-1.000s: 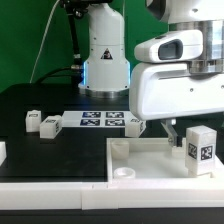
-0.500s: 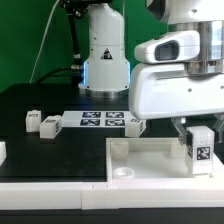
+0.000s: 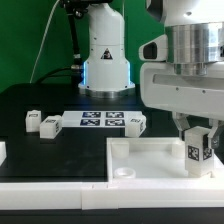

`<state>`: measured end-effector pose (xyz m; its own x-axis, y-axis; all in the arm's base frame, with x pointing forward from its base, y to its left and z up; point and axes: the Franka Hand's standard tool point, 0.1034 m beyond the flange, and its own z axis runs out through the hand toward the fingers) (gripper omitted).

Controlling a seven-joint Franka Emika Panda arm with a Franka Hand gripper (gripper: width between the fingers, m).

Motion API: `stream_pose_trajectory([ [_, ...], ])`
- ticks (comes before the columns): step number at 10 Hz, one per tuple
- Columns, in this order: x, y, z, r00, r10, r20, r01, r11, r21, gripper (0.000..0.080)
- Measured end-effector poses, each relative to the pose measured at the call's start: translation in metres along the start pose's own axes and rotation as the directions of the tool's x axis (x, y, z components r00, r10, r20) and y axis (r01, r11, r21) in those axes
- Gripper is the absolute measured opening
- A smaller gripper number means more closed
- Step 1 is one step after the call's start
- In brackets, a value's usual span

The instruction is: Assemble one leg

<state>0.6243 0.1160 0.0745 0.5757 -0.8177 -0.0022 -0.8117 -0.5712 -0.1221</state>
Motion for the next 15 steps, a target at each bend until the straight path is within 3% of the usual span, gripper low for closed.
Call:
stream_pose_trajectory([
  [1,-0.006,-0.001,0.000,0.983,0.181,0.002,-0.181,0.983,-0.015,0.0291],
  [2,-0.007,-0.002,0.000,0.962,0.273,-0.002,-0.273,0.962,-0.016,0.0291],
  [3,-0.006,-0.002,0.001,0.886,0.463,0.005,-0.463,0.886,-0.012,0.0291],
  [5,-0.005,-0.002,0.001,0.869,0.495,0.009,-0.495,0.869,-0.010,0.0291],
  [6,-0.006,-0.002,0.001,0.897,0.443,0.010,-0.443,0.897,-0.010,0.0370],
  [7,-0.005,-0.002,0.001,0.921,0.389,0.010,-0.388,0.921,-0.012,0.0370],
  [8,-0.005,-0.002,0.001,0.960,0.280,0.011,-0.280,0.960,-0.010,0.0558],
  [9,-0.004,-0.001,0.001,0.990,0.138,0.012,-0.138,0.990,-0.008,0.0630],
  [10,-0.001,-0.001,0.000,0.999,-0.032,0.013,0.032,0.999,-0.004,0.0630],
  [12,0.006,0.001,0.000,0.933,-0.360,0.016,0.360,0.933,0.003,0.0646],
  [15,0.001,-0.002,-0.002,0.802,-0.598,0.013,0.598,0.802,0.007,0.0649],
])
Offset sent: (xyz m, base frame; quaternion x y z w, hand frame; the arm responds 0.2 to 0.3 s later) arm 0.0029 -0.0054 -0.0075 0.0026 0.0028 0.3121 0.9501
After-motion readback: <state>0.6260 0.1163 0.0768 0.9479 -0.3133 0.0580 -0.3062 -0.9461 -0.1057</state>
